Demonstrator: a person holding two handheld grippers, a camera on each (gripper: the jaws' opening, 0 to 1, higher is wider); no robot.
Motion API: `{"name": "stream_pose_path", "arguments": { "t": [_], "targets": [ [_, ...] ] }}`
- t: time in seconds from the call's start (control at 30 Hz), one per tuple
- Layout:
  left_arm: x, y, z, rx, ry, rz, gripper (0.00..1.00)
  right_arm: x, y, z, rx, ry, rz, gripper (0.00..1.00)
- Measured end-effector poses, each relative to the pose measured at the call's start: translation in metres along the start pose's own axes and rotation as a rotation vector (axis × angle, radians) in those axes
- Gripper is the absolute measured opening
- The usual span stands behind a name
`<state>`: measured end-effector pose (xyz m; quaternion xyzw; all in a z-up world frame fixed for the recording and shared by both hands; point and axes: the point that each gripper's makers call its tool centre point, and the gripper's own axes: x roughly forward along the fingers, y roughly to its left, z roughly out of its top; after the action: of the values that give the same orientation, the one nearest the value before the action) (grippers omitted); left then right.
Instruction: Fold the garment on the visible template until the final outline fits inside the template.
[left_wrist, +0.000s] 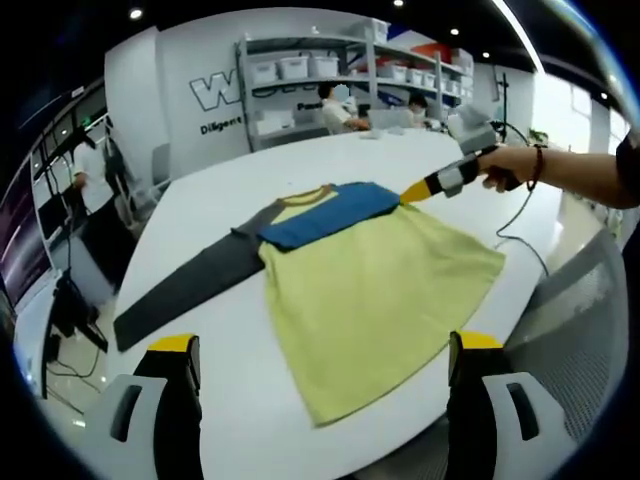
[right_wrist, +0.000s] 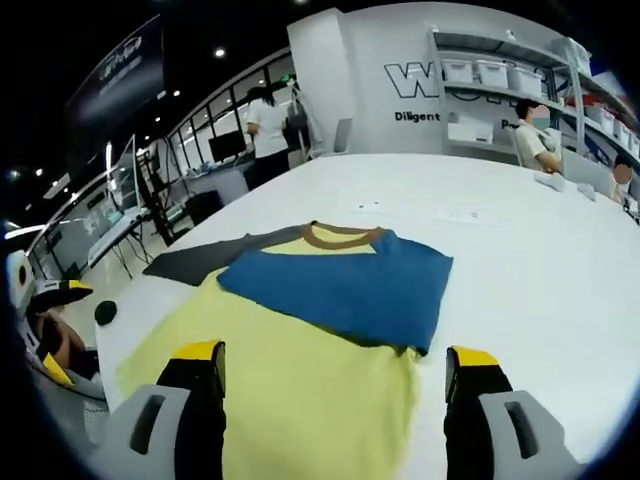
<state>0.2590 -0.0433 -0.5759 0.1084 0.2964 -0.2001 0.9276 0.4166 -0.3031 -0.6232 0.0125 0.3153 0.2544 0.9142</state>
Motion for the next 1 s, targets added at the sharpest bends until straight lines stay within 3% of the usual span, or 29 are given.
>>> {"name": "stream_pose_path", "arguments": {
  "t": [0.2,0.6,0.77,1.0],
  "targets": [
    [-0.001,0.003,-0.002,0.002,0.005,0.007,0.99,-0.019,-0.002,-0.026,-0.037,0.049,0.015,0.81],
    [-0.004,0.005,-0.003,0.009,0.006,0.012,0.99,-0.049,-0.013,-0.060,-0.061,0.096,0.039,0.68],
    [-0.003,0.003,-0.002,0.010,0.007,0.008,0.99,-0.056,-0.017,-0.078,-0.075,0.139,0.041,0.56],
    [-0.003,0.001,-0.002,0.017,0.013,0.005,0.99,-0.057,-0.022,-0.096,-0.055,0.165,0.012,0.28]
  ]
}}
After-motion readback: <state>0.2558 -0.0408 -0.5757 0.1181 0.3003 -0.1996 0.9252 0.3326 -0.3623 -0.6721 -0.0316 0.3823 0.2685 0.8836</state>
